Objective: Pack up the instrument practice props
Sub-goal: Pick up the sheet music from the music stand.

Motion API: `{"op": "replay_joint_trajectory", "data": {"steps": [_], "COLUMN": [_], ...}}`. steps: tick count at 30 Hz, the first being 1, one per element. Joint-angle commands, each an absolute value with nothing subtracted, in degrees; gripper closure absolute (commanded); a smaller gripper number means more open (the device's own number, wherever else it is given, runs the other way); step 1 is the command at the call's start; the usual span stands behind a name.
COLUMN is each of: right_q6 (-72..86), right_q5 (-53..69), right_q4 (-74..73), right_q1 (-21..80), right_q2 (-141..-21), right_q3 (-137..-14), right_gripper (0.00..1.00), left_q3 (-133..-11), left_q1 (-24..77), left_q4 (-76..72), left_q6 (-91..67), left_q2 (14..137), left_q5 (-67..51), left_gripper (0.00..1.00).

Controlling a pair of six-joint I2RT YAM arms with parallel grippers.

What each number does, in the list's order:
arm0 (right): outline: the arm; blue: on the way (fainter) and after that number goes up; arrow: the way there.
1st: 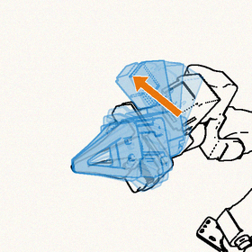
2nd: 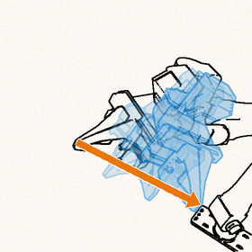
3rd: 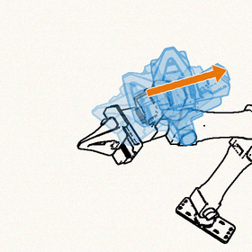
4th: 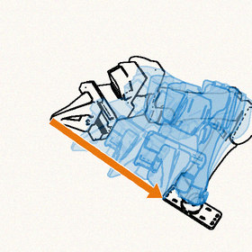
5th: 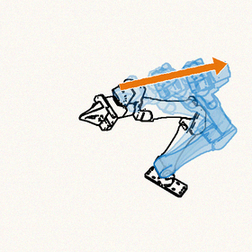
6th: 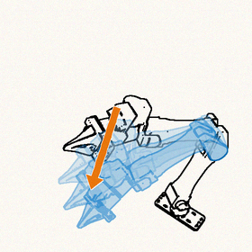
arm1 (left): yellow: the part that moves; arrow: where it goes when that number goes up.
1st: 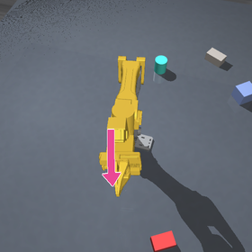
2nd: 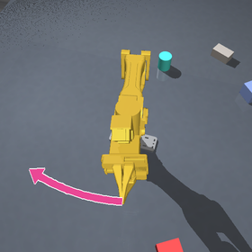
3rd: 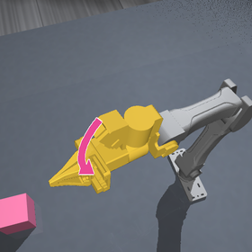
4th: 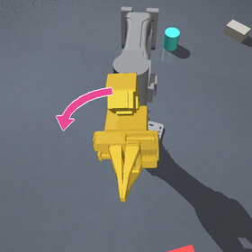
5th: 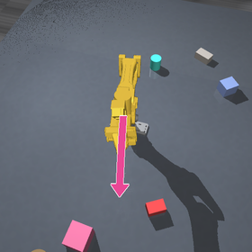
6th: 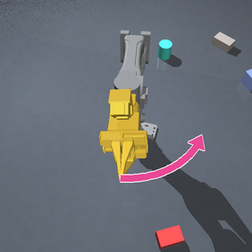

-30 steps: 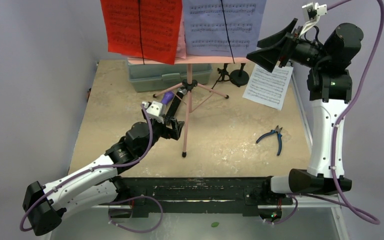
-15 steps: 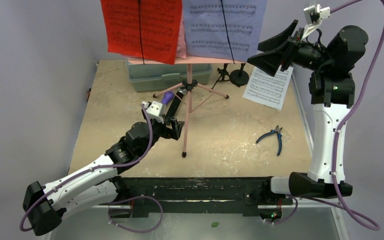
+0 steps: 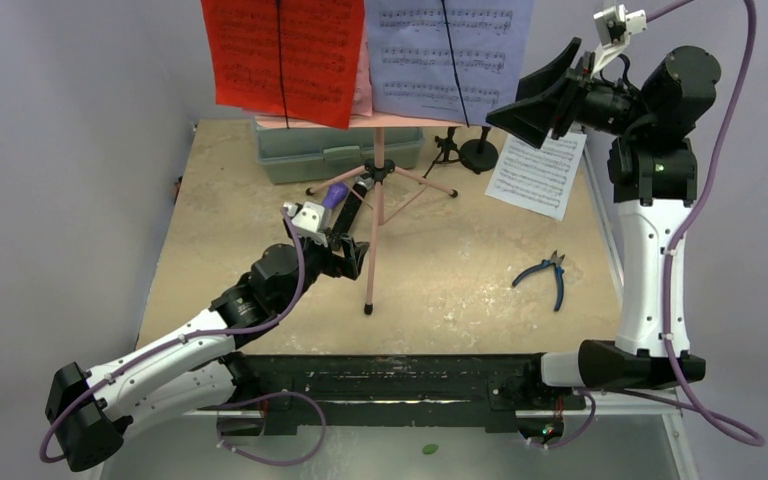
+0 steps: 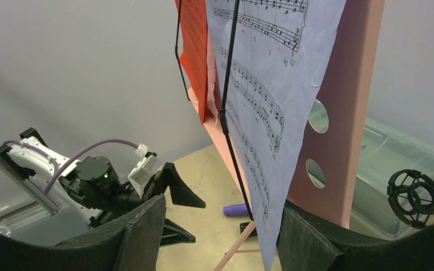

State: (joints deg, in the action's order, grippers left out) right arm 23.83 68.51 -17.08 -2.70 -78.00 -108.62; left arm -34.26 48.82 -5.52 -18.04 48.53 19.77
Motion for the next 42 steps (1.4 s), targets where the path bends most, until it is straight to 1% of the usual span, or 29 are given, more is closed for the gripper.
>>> {"op": "replay_joint_trajectory", "data": {"steps": [1, 9, 13, 21, 29, 42], "right_q6": [23.51, 23.90, 23.99, 23.95, 22.94, 10.96], "right_q5": [65.84, 63.33, 63.11, 62.93, 62.54, 62.20], "right_q4": [-16.36, -16.13, -15.90, -15.64, -16.13, -25.22], "right_q1": [-1.86, -1.04, -0.67, -0.53, -0.53, -1.02], "right_q2": [-79.41, -81.70, -82.21, -82.60, -82.37, -80.77], "right_q3": [-110.61, -113.30, -113.97, -114.82, -114.96, -117.88], "right_gripper": [0.32, 0.41, 0.48, 0.71, 1.00, 1.00], "left_q3": [-35.72, -35.80, -35.79, -35.87, -35.82, -35.45], "left_q1": [48.82, 48.83, 48.78, 48.79, 48.83, 48.83], "left_q4": [-7.80, -7.76, -7.73, -7.76, -7.48, -7.46], "left_q6": [-18.85, -18.81, -18.81, -18.97, -19.23, -18.91], "left_q2": [48.16, 48.47, 48.52, 48.65, 48.21, 47.90], "left_q5": [19.25, 19.25, 19.25, 19.16, 19.07, 19.51], "left_gripper": [0.09, 0.09, 0.09, 0.09, 0.09, 0.09]}}
